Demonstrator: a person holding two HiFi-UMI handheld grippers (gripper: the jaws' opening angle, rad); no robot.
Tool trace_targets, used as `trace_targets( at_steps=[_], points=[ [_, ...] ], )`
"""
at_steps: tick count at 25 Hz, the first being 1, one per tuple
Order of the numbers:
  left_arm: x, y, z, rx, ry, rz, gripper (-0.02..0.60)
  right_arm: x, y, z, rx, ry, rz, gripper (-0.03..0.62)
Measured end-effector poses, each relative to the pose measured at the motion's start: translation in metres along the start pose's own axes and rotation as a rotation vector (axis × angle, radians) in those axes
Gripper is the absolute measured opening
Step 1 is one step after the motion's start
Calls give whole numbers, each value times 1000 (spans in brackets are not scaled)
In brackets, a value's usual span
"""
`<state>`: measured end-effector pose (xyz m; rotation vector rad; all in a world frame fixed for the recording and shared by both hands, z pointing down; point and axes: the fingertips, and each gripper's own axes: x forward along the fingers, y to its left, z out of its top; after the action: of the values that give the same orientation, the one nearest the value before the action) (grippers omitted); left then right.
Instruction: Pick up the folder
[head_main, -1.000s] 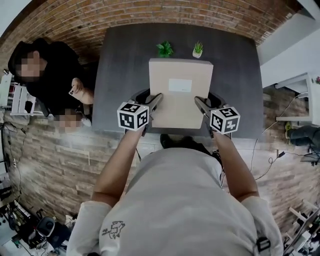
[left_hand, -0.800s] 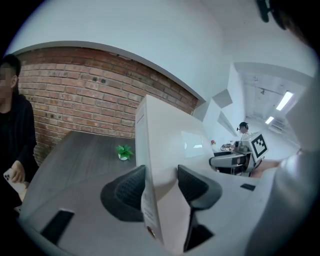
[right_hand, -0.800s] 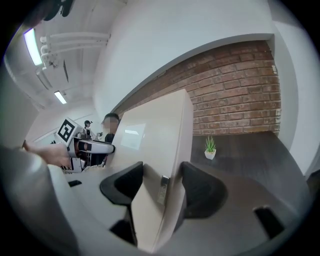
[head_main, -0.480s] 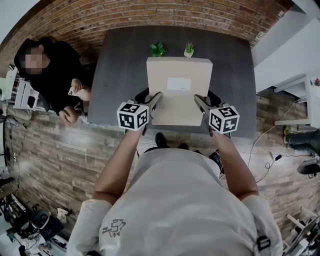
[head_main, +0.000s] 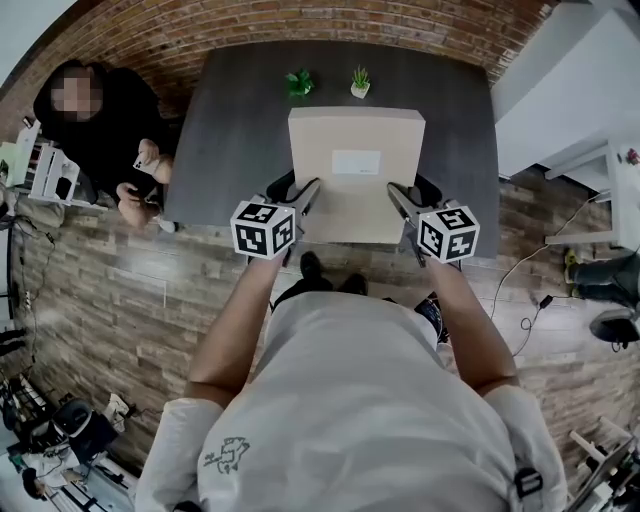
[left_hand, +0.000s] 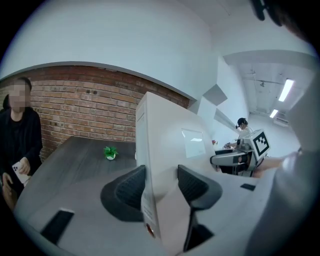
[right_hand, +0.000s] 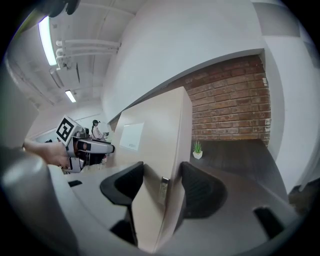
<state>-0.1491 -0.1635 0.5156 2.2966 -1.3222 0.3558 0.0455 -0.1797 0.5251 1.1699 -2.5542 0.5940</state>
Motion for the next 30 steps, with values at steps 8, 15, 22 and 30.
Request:
trace_targets(
  at_steps=[8,15,22,30],
  points=[
    [-17,-23,1,26,-17,-4,218,-28,8,0,-6,-29,-6,242],
    [-43,-21,-2,48,-26,-22,217,-38,36,-3,-9,-55,-29,241],
    [-89,-7,-11,67,-41,-39,218,-44,86,-10,-14,-76,-47,239],
    [-147,22,-21,91,-57,-58,217,-40,154,-16,-32,-97,-66,239]
  ],
)
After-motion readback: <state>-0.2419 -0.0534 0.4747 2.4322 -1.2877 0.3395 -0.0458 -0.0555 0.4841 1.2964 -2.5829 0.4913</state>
